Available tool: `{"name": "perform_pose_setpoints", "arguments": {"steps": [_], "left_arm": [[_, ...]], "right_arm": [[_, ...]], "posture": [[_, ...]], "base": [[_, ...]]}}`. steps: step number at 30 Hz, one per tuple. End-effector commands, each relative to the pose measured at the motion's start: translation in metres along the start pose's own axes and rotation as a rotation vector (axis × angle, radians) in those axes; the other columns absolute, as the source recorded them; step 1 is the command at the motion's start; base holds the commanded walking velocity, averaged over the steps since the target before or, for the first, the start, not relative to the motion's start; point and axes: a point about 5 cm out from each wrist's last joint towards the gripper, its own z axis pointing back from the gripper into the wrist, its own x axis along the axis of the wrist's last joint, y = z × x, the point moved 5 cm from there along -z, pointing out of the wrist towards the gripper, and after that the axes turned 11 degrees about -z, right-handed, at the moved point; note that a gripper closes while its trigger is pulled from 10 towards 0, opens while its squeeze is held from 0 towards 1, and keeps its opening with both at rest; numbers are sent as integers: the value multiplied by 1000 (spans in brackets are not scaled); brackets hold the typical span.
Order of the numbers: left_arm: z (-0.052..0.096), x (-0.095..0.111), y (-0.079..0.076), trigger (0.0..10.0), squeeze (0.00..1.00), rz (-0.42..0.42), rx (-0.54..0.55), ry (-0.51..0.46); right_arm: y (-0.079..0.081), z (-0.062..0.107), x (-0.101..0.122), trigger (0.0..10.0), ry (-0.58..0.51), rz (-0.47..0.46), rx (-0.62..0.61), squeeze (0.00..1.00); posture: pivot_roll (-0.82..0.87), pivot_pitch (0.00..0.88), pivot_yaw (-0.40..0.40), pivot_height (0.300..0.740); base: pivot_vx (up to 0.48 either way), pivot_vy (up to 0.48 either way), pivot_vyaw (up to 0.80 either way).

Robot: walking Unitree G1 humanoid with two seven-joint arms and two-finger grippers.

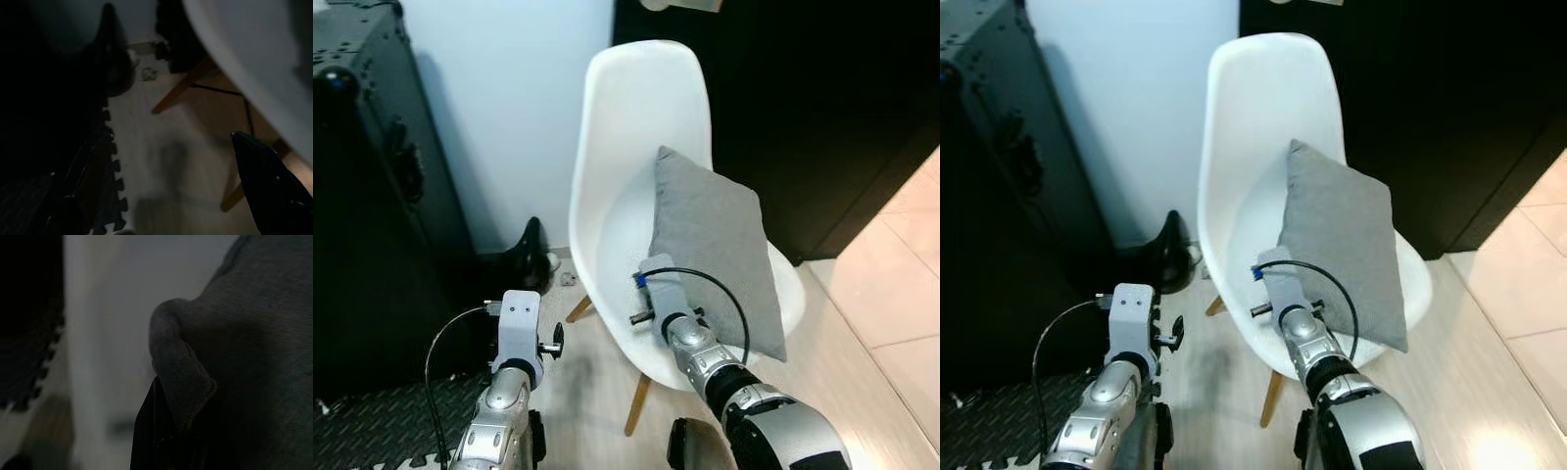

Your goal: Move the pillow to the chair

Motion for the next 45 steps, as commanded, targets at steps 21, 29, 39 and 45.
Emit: {"name": "perform_pose_setpoints", "arguments": {"steps": [21, 29, 39, 45], "left_arm": [[-3, 1, -8, 10000, 0, -8, -27, 4], [-5, 2, -4, 10000, 0, -17, -22, 4], [-11, 6, -2, 10000, 0, -27, -25, -6], [-14, 9, -3, 10000, 0, -31, -36, -12]], "right_arm": [[72, 11, -1, 10000, 7, -226, 487, 1000], [80, 24, -3, 10000, 21, -323, 682, 1000], [58, 61, 26, 10000, -117, -589, 1052, 47], [7, 52, 49, 10000, -352, -664, 807, 0]], "posture": [[107, 95, -116, 577], [104, 82, -111, 577], [82, 59, -94, 577], [70, 50, -86, 577]], "base": [[0, 0, 0], [0, 0, 0], [0, 0, 0], [0, 0, 0]]}}
